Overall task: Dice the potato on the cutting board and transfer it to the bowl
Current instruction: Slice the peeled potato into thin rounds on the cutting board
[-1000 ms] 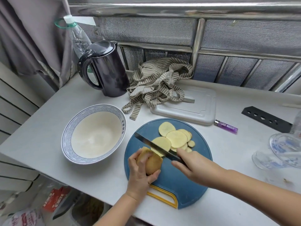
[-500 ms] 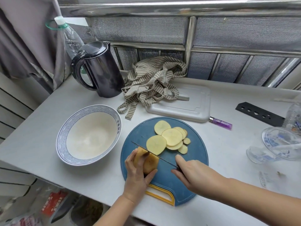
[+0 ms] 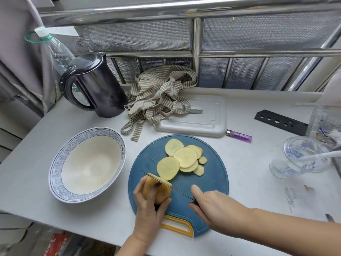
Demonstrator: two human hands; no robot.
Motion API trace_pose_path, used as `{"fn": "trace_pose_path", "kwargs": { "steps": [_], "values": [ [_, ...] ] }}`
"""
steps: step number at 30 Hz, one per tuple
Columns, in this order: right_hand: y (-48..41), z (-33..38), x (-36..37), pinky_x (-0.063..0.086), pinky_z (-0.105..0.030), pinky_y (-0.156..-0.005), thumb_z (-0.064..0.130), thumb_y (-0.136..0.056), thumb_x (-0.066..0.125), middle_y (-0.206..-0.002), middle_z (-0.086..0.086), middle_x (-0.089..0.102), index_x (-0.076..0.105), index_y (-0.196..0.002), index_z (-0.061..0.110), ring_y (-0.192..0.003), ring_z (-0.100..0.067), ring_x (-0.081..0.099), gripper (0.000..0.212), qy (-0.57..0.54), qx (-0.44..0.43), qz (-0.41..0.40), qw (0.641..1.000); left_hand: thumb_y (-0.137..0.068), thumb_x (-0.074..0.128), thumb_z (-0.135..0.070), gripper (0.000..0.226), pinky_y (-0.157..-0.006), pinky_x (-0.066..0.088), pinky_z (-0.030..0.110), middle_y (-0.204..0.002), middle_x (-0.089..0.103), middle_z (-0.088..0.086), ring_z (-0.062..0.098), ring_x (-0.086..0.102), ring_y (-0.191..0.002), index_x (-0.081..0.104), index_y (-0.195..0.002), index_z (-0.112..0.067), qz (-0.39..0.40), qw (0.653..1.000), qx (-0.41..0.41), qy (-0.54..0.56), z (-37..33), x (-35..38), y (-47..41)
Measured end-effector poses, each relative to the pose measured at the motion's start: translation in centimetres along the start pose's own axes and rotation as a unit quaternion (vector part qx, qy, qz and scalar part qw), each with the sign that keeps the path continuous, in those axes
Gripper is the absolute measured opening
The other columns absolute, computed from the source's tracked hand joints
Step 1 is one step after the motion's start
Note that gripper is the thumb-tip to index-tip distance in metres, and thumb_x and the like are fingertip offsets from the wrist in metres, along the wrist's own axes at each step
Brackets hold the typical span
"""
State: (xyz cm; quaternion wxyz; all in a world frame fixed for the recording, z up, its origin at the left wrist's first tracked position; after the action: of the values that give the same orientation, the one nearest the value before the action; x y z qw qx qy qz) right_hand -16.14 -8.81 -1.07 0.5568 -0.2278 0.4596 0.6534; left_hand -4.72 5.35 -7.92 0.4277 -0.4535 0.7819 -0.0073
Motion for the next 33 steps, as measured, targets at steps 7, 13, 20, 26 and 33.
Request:
{"fn": "trace_pose_path", "kwargs": {
  "steps": [7,13,20,26,33],
  "values": [
    [-0.1,0.0,-0.4,0.034,-0.038,-0.060,0.042,-0.104,0.027,-0.071,-0.002,0.045,0.025,-0.092,0.017,-0.053,-0.019,0.034,0.028,0.011,0.001,0.003,1.000,-0.090,0.048,-0.061,0.055,-0.102,0.036,0.051,-0.138,0.027,0.006,0.025,0.033,-0.130,0.024,-0.140,-0.059,-0.003,1.000,0.012,0.013,-0.4,-0.2,-0.2],
    [-0.2,-0.1,-0.4,0.034,-0.038,-0.060,0.042,-0.104,0.027,-0.067,0.002,0.040,0.026,-0.093,0.017,-0.051,-0.017,0.033,0.028,0.025,-0.001,0.012,1.000,-0.087,0.049,-0.066,0.050,-0.101,0.043,0.046,-0.140,0.023,-0.011,0.022,0.035,-0.130,0.031,-0.134,-0.061,-0.001,0.999,-0.013,0.031,0.0,-0.5,-0.2],
    [-0.3,-0.6,-0.3,0.036,-0.040,-0.061,0.042,-0.104,0.026,-0.064,0.003,0.038,0.025,-0.092,0.017,-0.052,-0.018,0.033,0.027,0.038,0.011,0.018,0.999,-0.084,0.054,-0.066,0.047,-0.103,0.035,0.026,-0.133,0.026,-0.008,0.003,0.028,-0.133,0.042,-0.126,-0.052,-0.001,0.999,-0.016,0.031,0.1,-0.8,-0.3],
    [-0.7,-0.9,-0.5,0.037,-0.041,-0.062,0.041,-0.104,0.027,-0.065,0.001,0.039,0.027,-0.091,0.017,-0.054,-0.019,0.035,0.027,0.041,0.018,0.014,0.999,-0.082,0.057,-0.066,0.052,-0.102,0.041,0.035,-0.132,0.027,-0.002,0.002,0.029,-0.131,0.038,-0.130,-0.060,-0.002,0.999,-0.023,0.029,0.4,-0.9,-0.4],
    [-0.9,-1.3,-0.8,0.033,-0.036,-0.058,0.040,-0.103,0.028,-0.065,0.001,0.041,0.030,-0.093,0.016,-0.055,-0.019,0.036,0.027,0.047,0.013,0.011,0.999,-0.079,0.064,-0.052,0.058,-0.101,0.042,0.038,-0.130,0.025,-0.006,0.014,0.034,-0.124,0.038,-0.131,-0.056,-0.011,1.000,0.002,0.008,-0.2,-1.0,-0.4]
  ]
}}
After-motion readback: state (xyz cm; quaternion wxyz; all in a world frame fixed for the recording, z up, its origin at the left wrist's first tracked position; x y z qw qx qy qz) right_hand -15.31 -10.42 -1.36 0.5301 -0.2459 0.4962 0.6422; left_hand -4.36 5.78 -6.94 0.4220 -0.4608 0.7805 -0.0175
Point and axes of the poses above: each hand's wrist, its own y-axis away from the middle knuckle, its own x-axis out of the palm, z = x × y, the point moved 6 cm from there along -y, towards the middle knuckle
